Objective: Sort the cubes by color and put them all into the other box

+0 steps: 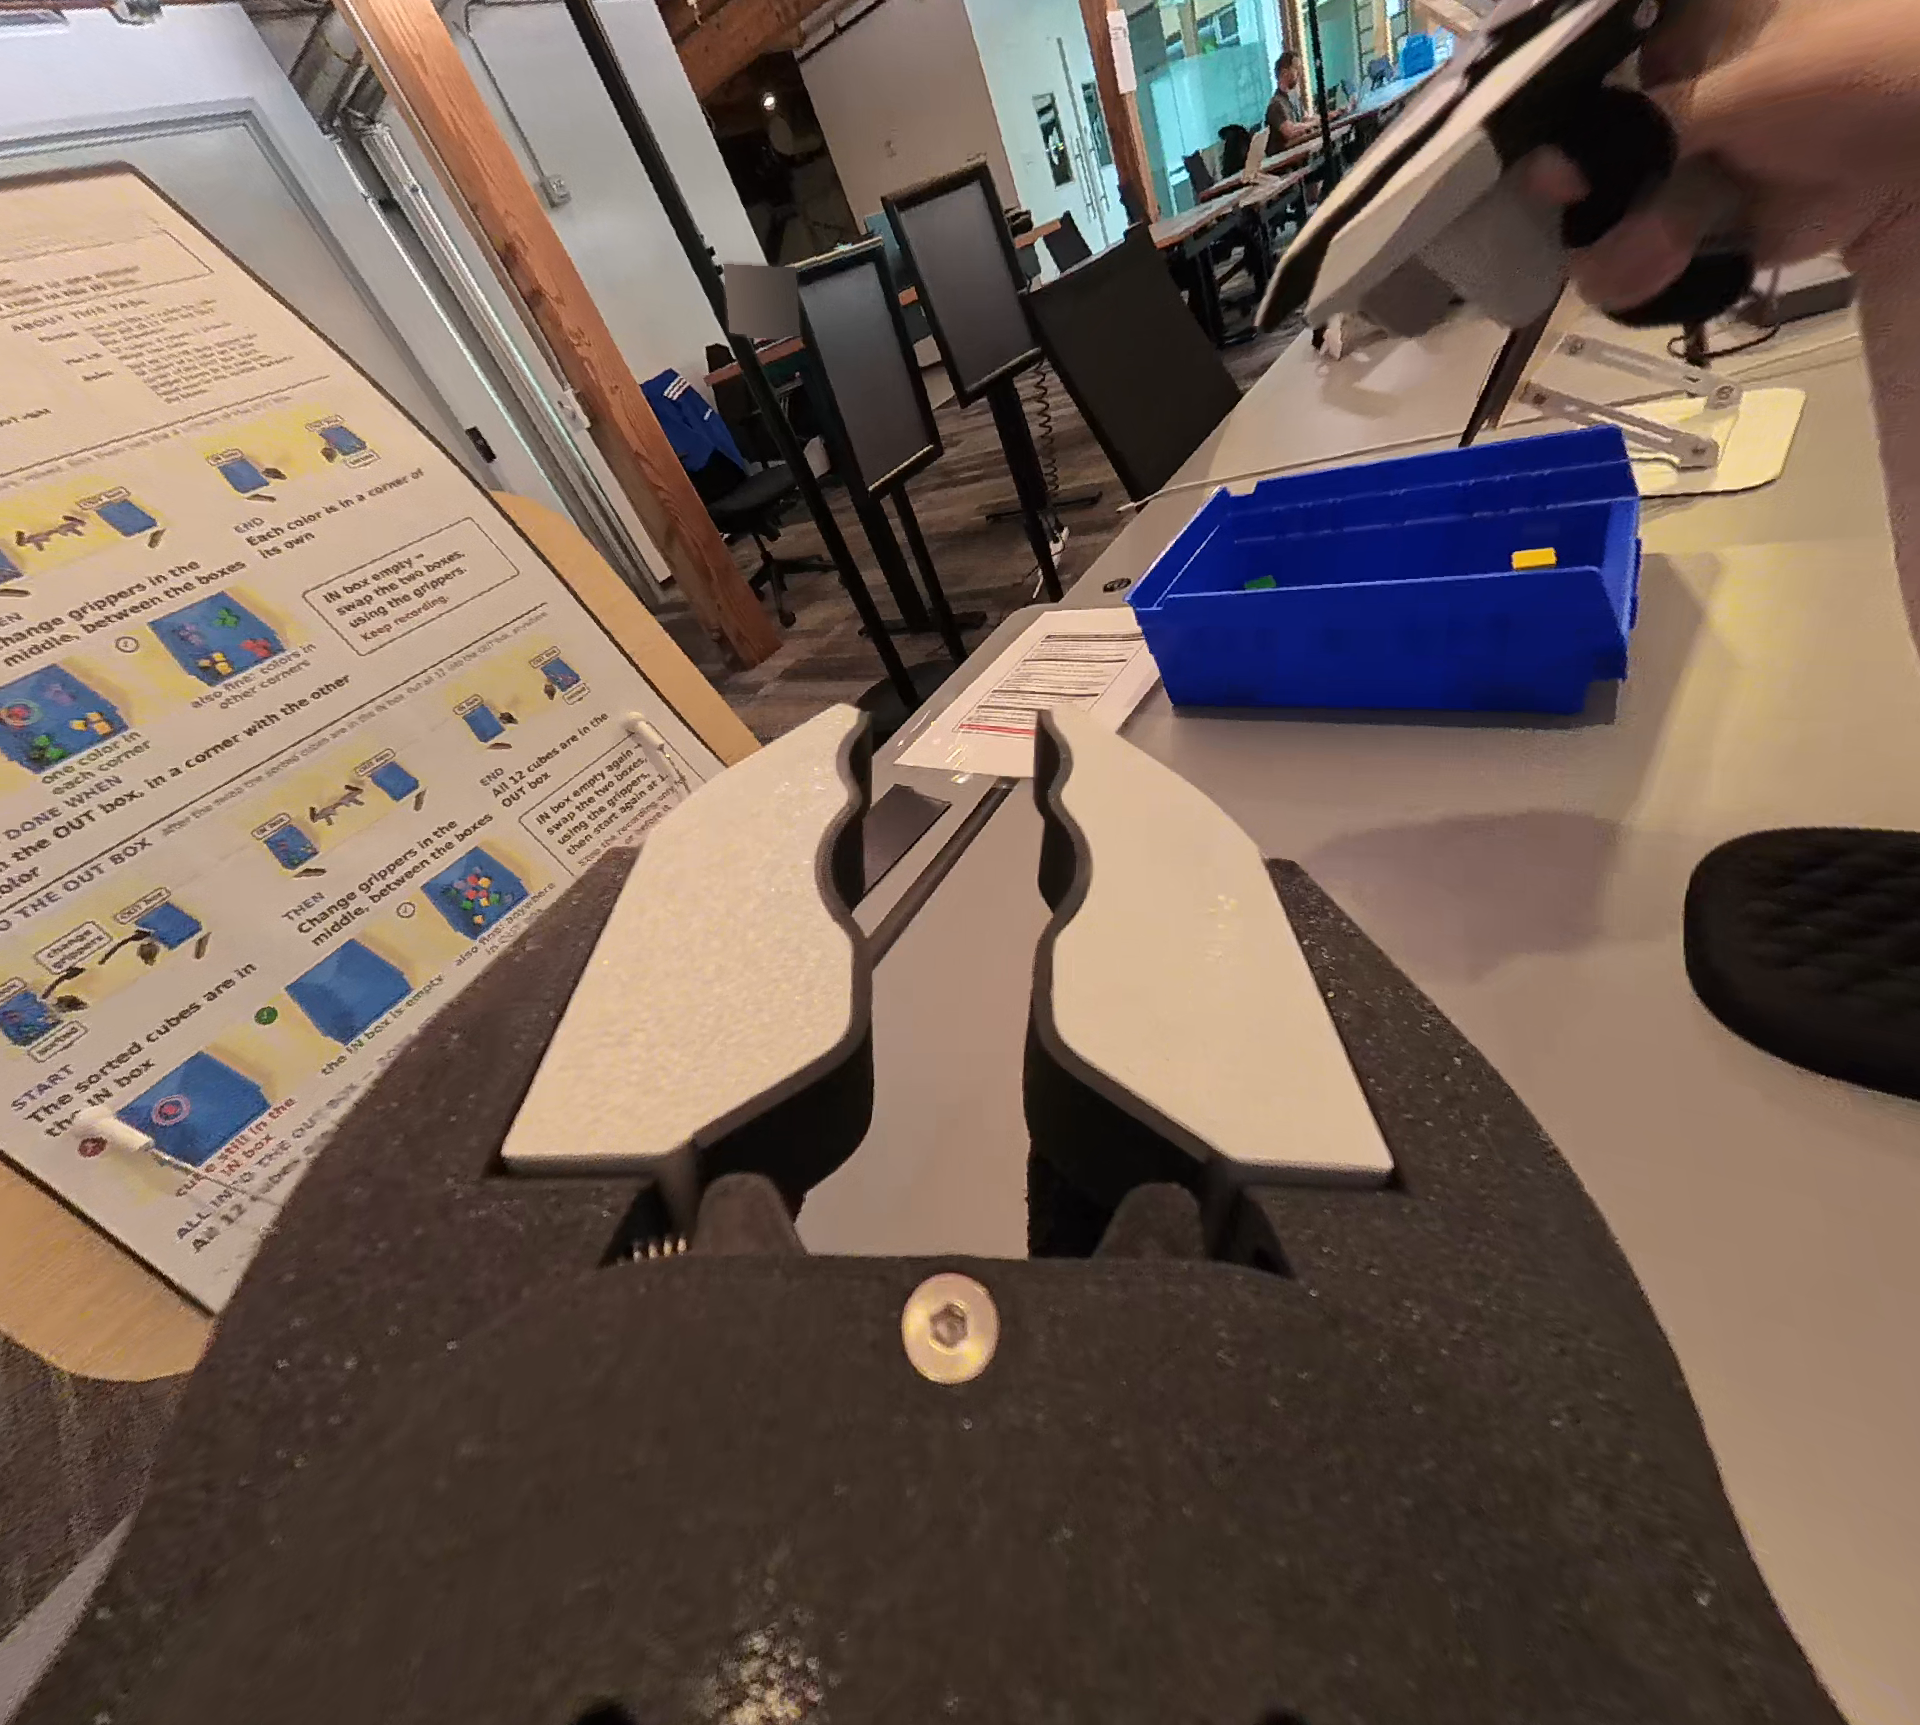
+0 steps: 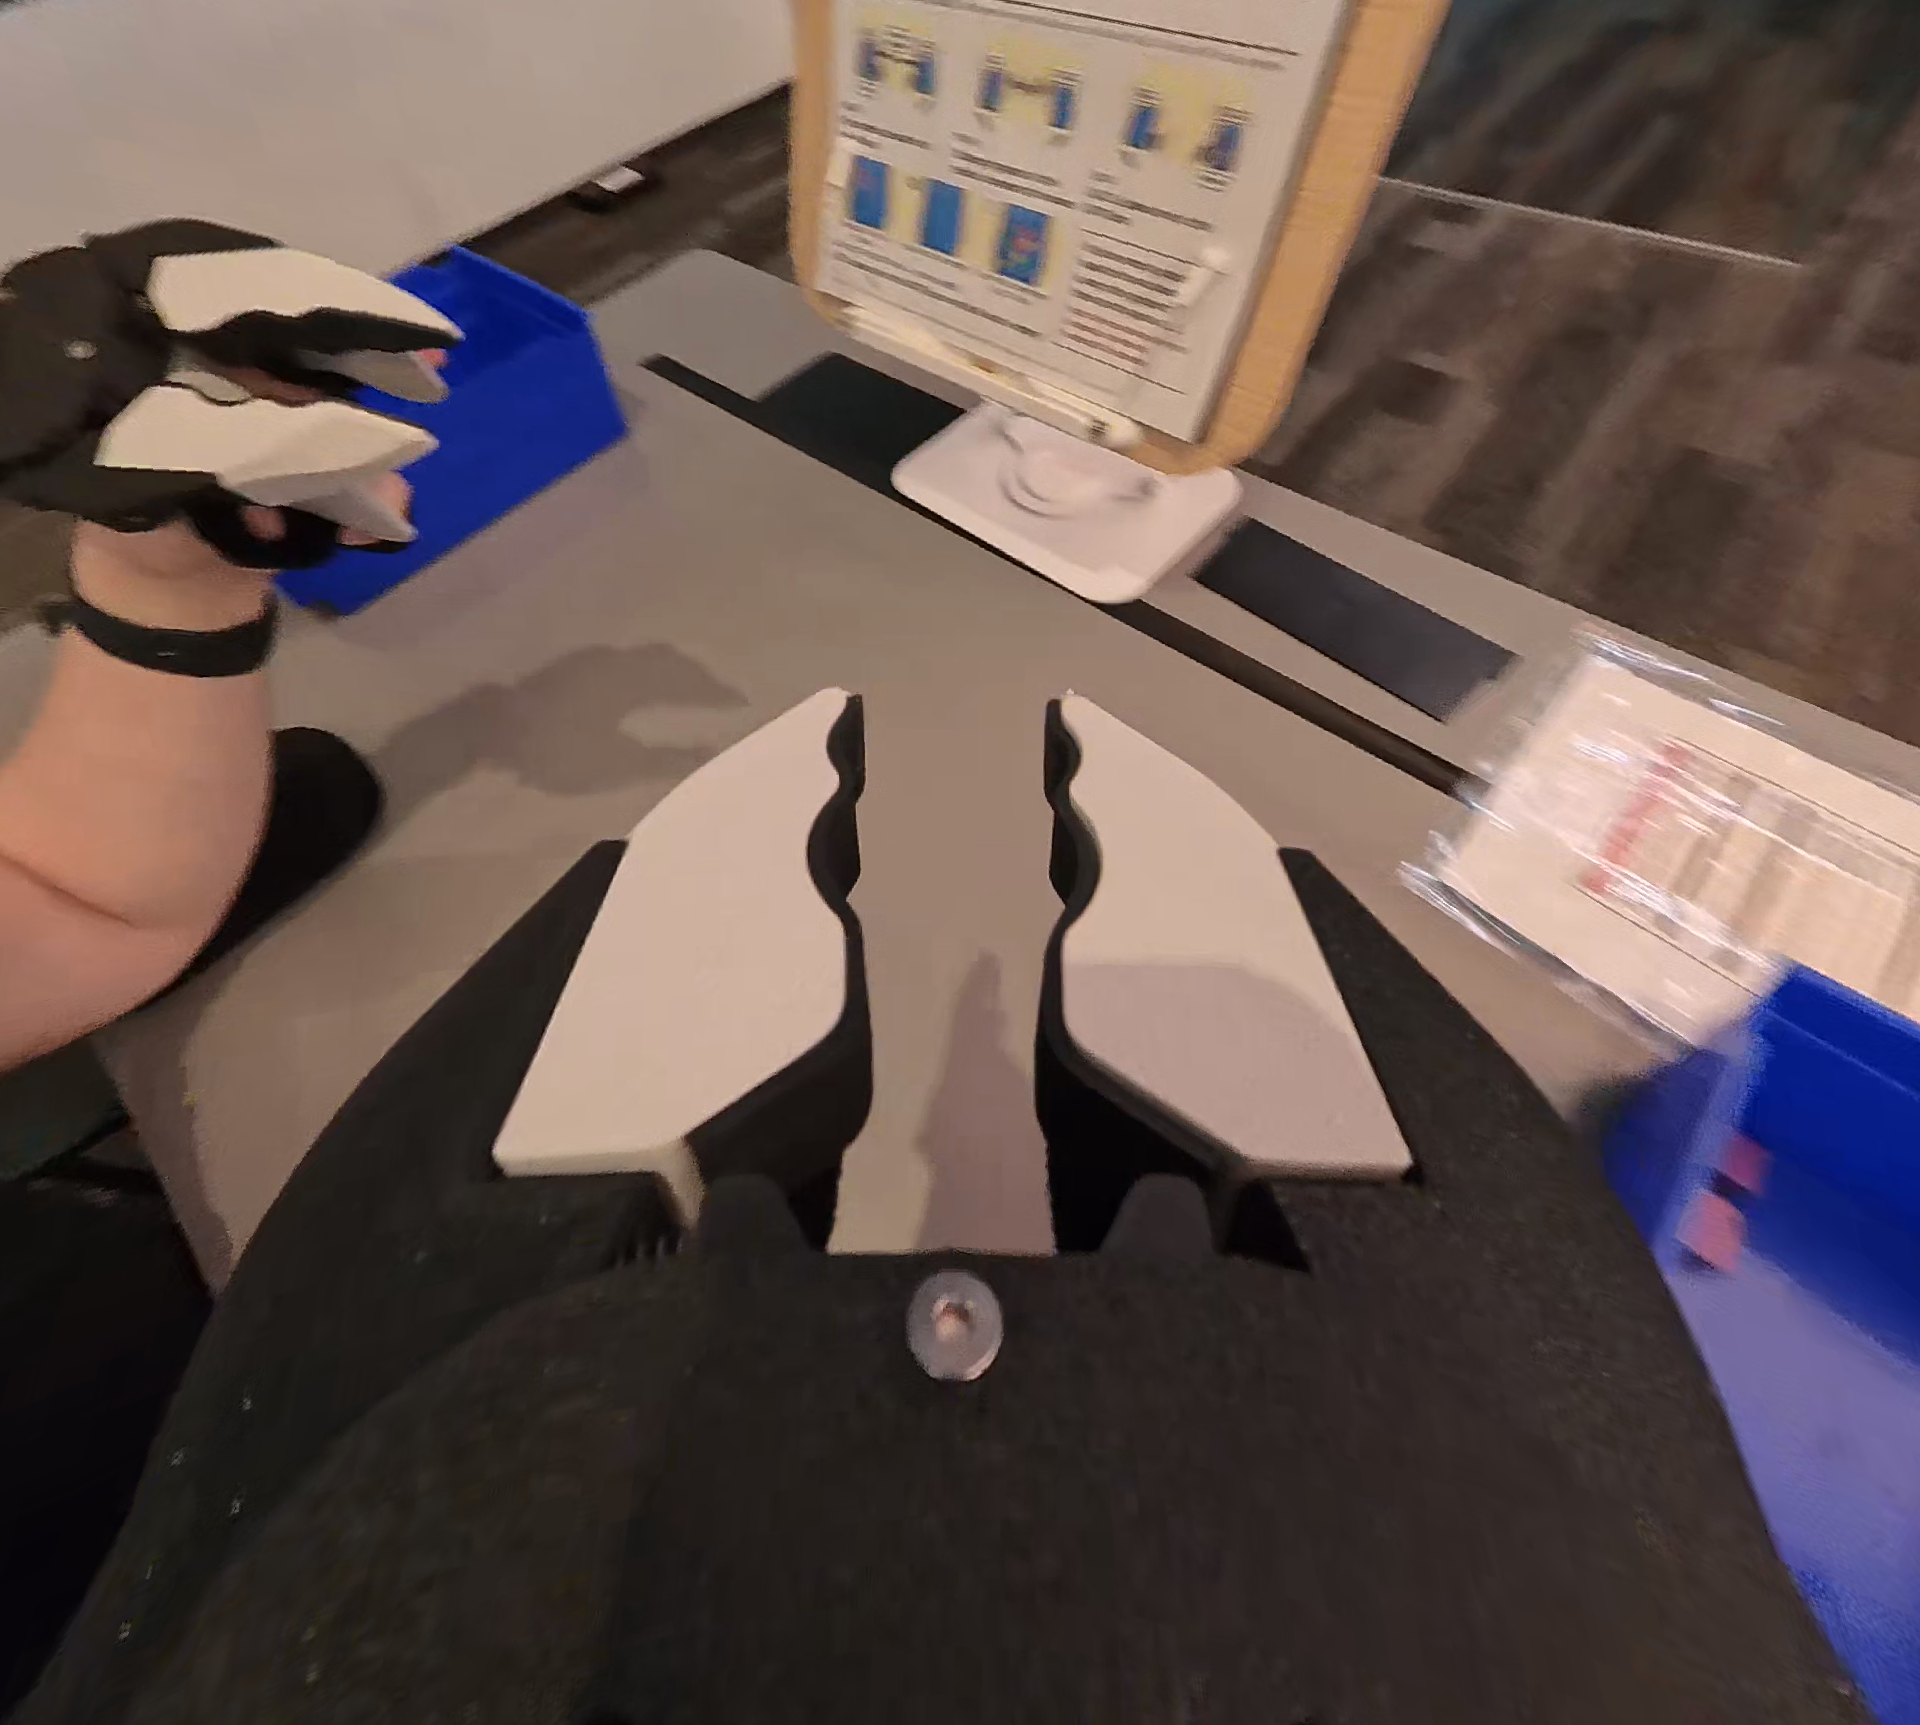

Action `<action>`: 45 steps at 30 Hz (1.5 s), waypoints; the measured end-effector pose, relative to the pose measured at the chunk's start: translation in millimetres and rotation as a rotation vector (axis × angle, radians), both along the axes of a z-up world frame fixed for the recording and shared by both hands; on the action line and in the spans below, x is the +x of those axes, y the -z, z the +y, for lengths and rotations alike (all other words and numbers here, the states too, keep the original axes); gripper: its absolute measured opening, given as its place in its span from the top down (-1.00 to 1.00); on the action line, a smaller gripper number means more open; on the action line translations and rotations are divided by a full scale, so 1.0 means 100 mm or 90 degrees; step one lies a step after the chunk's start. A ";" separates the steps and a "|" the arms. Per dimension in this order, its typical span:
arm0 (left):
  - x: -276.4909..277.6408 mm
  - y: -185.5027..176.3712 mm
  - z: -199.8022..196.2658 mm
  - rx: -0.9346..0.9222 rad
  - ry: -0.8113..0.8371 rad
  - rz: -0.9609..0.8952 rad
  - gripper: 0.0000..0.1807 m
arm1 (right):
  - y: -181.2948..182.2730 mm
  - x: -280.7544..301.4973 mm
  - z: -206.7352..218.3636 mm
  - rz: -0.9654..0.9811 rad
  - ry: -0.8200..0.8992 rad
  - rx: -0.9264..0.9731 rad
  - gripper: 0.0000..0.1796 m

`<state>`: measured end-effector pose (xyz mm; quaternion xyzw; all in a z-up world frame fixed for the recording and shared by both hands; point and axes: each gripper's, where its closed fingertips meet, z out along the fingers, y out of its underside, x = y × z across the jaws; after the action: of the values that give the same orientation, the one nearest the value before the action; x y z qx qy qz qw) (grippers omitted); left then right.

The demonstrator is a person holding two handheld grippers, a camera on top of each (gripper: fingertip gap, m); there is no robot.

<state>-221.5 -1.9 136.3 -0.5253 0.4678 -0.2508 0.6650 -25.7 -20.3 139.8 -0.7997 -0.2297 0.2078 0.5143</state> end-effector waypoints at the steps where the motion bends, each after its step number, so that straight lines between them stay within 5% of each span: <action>1: -0.02 -0.01 0.01 0.008 -0.007 0.005 0.67 | 0.03 -0.11 0.02 0.021 -0.023 0.003 0.64; 7: -0.41 -0.37 0.09 0.060 -0.091 0.023 0.61 | 0.21 -0.31 0.23 0.036 -0.048 -0.021 0.69; 12: -1.60 -0.58 0.33 0.068 -0.280 0.158 0.63 | 0.36 -0.32 0.32 0.019 -0.039 -0.052 0.69; 16: -2.84 -0.11 0.60 -0.023 -0.412 0.345 0.61 | 0.45 -0.33 0.35 -0.001 -0.037 -0.072 0.69; 21: -4.11 1.10 0.67 -0.259 -0.454 0.559 0.56 | 0.50 -0.37 0.35 -0.003 -0.045 -0.087 0.69; 25: -4.53 1.81 0.49 -0.357 -0.423 0.654 0.58 | 0.54 -0.43 0.36 0.003 -0.060 -0.102 0.70; 30: -4.52 2.25 0.30 -0.394 -0.292 0.694 0.61 | 0.62 -0.50 0.39 0.001 -0.068 -0.126 0.70; 45: -4.55 2.57 0.27 -0.466 -0.078 0.789 0.66 | 0.78 -0.57 0.31 -0.006 -0.079 -0.169 0.69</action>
<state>-676.1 25.3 -120.9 -0.7855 0.6146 -0.0095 0.0720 -82.9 10.4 62.1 -0.8460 -0.2515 0.2640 0.3890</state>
